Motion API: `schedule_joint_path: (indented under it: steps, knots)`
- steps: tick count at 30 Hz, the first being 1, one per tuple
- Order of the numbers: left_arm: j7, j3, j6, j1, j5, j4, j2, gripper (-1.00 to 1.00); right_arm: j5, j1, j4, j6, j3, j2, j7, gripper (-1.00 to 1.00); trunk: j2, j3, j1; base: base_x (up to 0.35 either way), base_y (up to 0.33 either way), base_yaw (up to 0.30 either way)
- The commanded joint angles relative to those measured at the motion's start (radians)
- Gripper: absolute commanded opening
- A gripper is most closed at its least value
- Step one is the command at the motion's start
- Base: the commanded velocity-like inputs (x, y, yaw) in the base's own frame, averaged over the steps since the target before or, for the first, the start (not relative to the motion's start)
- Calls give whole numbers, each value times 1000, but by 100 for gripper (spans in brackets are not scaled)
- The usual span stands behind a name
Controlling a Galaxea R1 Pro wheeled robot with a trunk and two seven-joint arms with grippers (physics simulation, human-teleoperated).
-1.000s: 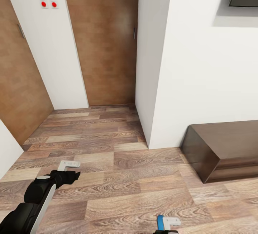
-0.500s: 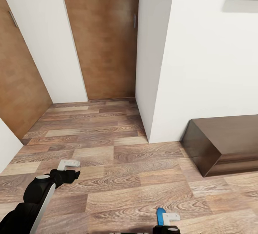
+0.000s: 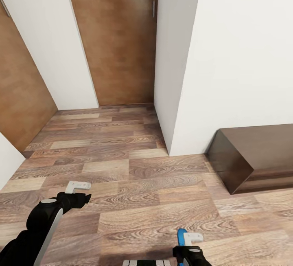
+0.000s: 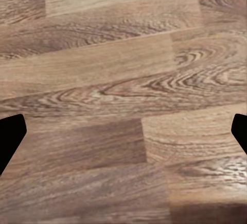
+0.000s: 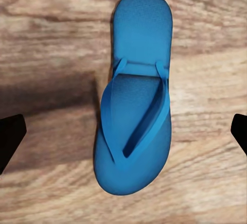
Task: In the bedroom, move the book from the bed onto either nightstand, and place the two sandals side by side next to the bed.
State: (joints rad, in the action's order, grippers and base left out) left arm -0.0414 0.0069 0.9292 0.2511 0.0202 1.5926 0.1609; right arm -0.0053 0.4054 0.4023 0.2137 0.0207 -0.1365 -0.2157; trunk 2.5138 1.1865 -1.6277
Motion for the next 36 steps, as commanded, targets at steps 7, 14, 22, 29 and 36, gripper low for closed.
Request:
schedule_joint_path:
  steps: [7, 14, 22, 29, 36]
  knots:
    - [-3, 1, 5, 1, 2, 1, 0, 100, -3, 16, 1, 10, 2, -1, -6, 100, 2, 28, -3, 0, 0, 0]
    - [-3, 1, 4, 1, 2, 1, 0, 100, -4, 24, 1, 41, 2, -1, -8, 100, 4, 55, -6, 0, 0, 0]
    - [-3, 1, 4, 1, 2, 1, 0, 100, -5, 26, 0, 50, 1, -2, -8, 100, 5, 74, -8, 0, 0, 0]
    - [-3, 1, 4, 1, 2, 1, 0, 100, -5, 26, 0, 52, 2, -2, -8, 100, 5, 74, -8, 0, 0, 0]
    - [-3, 1, 4, 1, 2, 1, 0, 100, -4, 27, 1, 52, 2, -2, -8, 100, 5, 74, -8, 0, 0, 0]
